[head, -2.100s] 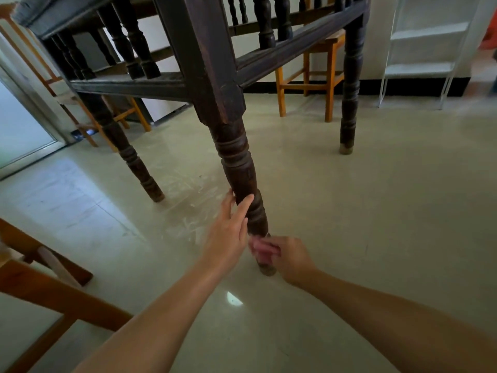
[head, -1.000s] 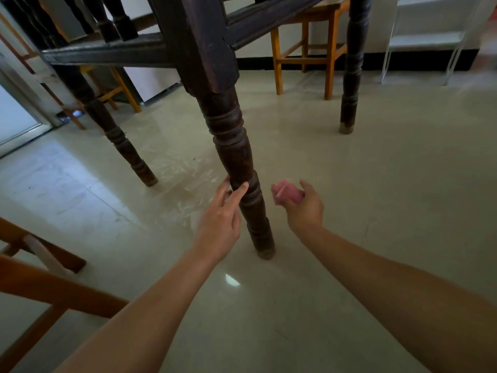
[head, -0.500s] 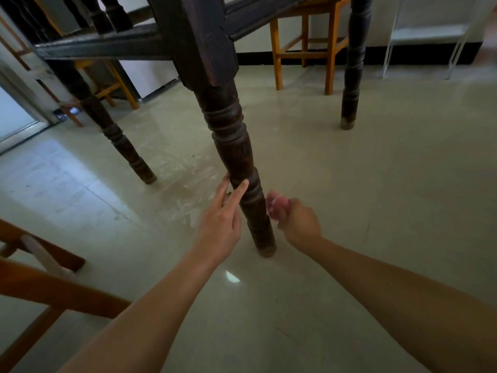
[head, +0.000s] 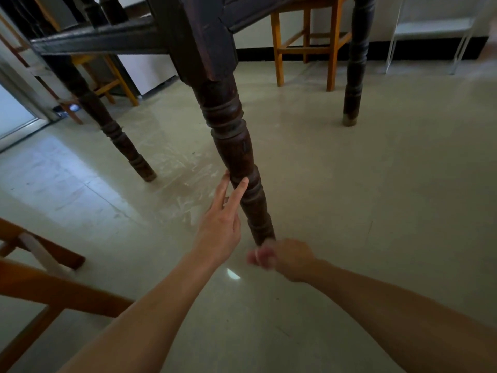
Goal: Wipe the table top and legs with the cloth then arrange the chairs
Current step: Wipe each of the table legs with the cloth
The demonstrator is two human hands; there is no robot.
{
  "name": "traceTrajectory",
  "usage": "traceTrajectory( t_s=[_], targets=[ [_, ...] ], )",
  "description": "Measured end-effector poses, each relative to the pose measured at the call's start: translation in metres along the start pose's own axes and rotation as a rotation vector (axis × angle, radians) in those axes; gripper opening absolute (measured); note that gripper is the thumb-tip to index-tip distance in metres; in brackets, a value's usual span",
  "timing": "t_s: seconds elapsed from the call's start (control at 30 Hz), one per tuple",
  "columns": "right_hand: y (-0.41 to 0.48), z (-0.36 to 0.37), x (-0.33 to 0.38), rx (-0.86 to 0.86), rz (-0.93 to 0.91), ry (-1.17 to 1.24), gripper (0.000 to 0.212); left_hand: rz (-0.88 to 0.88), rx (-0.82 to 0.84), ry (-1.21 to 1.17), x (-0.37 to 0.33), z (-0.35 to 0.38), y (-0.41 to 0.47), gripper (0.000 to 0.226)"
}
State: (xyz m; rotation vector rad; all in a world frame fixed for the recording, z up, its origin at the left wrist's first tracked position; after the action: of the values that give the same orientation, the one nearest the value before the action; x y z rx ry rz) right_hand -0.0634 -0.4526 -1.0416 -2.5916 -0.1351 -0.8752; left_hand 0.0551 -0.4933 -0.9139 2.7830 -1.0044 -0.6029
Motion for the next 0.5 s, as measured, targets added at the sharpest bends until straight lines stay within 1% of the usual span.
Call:
traceTrajectory(
  t_s=[0.03,0.07,0.1,0.17,0.2,0.23,0.27,0.3,0.33,0.37,0.4,0.43,0.47,0.5],
  targets=[
    [-0.001,0.008,-0.006,0.113,-0.014,-0.089,0.025,-0.004,0.003,0.005,0.000,0.001,0.000,0.074],
    [0.000,0.004,-0.014,0.102,0.004,-0.127,0.028,-0.003,0.005,0.010,0.001,0.001,0.000,0.075],
    [0.002,-0.009,-0.023,-0.015,0.065,-0.092,0.029,0.000,0.007,0.013,0.001,0.002,0.000,0.076],
    [0.004,-0.041,-0.040,-0.310,0.267,0.045,0.032,-0.006,0.008,0.010,0.002,0.004,0.000,0.078],
    [0.004,-0.052,-0.041,-0.421,0.343,0.043,0.037,-0.011,0.007,0.009,0.003,0.005,0.000,0.078],
    [0.005,-0.057,-0.036,-0.488,0.352,0.003,0.038,-0.010,0.002,0.012,0.003,0.006,0.000,0.079],
    [0.008,-0.054,-0.028,-0.490,0.310,-0.049,0.035,-0.007,-0.004,0.014,0.003,0.007,0.000,0.079],
    [0.012,-0.042,-0.019,-0.446,0.234,-0.105,0.030,-0.007,-0.007,0.013,0.002,0.007,0.000,0.080],
    [0.014,-0.023,-0.011,-0.355,0.144,-0.164,0.026,-0.008,-0.007,0.012,0.002,0.008,0.000,0.082],
    [0.013,0.003,-0.004,-0.204,0.044,-0.239,0.024,-0.007,-0.009,0.012,0.003,0.008,0.000,0.083],
    [0.008,0.030,-0.001,-0.019,-0.043,-0.315,0.024,-0.005,-0.013,0.014,0.003,0.008,0.000,0.083],
    [0.004,0.048,-0.009,0.102,-0.082,-0.373,0.025,-0.001,-0.016,0.017,0.003,0.008,0.000,0.083],
    [0.002,0.046,-0.018,0.120,-0.061,-0.335,0.027,0.003,-0.016,0.019,0.002,0.008,0.000,0.084],
    [0.004,0.032,-0.027,0.028,0.009,-0.215,0.030,0.003,-0.015,0.021,0.002,0.008,0.000,0.084]
  ],
)
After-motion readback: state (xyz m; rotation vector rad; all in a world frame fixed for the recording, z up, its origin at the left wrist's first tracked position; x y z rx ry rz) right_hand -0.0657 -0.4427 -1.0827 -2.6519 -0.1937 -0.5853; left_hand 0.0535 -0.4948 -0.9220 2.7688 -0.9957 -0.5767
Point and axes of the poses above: each hand's wrist, its own y-axis towards the middle knuckle, its own z-axis out of the palm, x = y × z, the point moved 6 cm from there along y, towards the middle knuckle, and after that the axes turned 8 degrees about x, right-handed, at the moved point
